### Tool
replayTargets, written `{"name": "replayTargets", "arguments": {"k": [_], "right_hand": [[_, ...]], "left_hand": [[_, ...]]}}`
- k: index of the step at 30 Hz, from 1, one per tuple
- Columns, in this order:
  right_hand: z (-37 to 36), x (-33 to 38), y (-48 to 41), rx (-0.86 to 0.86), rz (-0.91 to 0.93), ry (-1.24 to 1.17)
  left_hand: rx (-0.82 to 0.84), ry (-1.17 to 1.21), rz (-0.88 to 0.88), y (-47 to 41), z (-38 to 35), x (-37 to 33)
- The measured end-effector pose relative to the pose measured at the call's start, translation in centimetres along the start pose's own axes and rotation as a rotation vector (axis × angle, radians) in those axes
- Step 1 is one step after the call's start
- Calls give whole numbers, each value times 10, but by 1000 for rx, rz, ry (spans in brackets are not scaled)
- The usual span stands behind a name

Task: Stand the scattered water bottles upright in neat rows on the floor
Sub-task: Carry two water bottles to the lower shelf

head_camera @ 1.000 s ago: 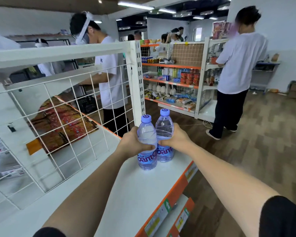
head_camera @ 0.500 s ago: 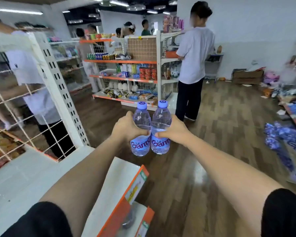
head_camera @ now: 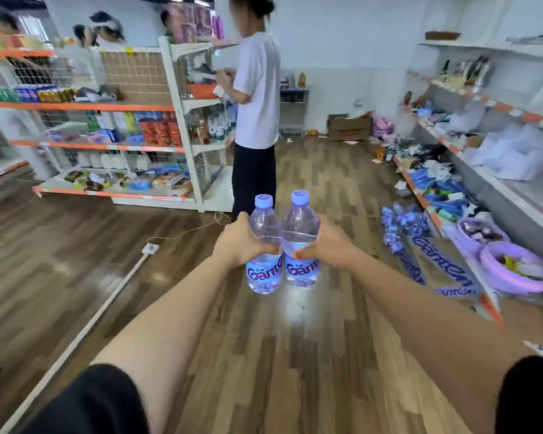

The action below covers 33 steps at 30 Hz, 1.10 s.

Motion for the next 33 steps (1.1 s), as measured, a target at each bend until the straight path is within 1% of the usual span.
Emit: {"name": "replayTargets", "arguments": {"k": [4,6,8,11,14,16,19,20,22,25,28,29,31,33], "right_hand": [[53,-52,-50,-55,-59,-6],[81,-69,-70,-126,-109,5],[108,-86,-89,-179,-122,2],[147,-104,-120,-238,-136,68],[183,-134,-151,-301,-192,76],[206,-151,-164,-384,-228,32],[237,-182,-184,-436,-305,43],[248,-186,-191,-466,-301,53],[271,-216,-211,-505,-346,27],[302,-250,-248,-487,-436,-51],[339,-291,-295,-508,-490,33],[354,-320,-316,-494,-493,58],[377,-334,-346,-496,-525,103],[392,-319,-371,-498,-544,82]], "left_hand": [[108,-32,-80,-78,-52,-41],[155,-19,-138,-121,-77,-62],[182,-1,-175,-163,-100,-82],[284,7,-229,-231,-135,-109],[356,6,-280,-298,-179,-135],[423,14,-325,-357,-229,-140],[471,18,-378,-377,-253,-181],[488,3,-389,-384,-262,-192],[521,-14,-413,-402,-278,-212],[583,-31,-439,-445,-313,-237],[603,-54,-454,-497,-344,-262],[613,-47,-440,-515,-354,-269],[626,-19,-400,-550,-371,-281],[627,8,-380,-584,-387,-293]]}}
Point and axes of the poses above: each hand's wrist, its own y-axis away from the middle knuckle, its own z-axis out of the back of the hand, x = y × z, the point moved 4 cm from there along -y, towards the middle knuckle
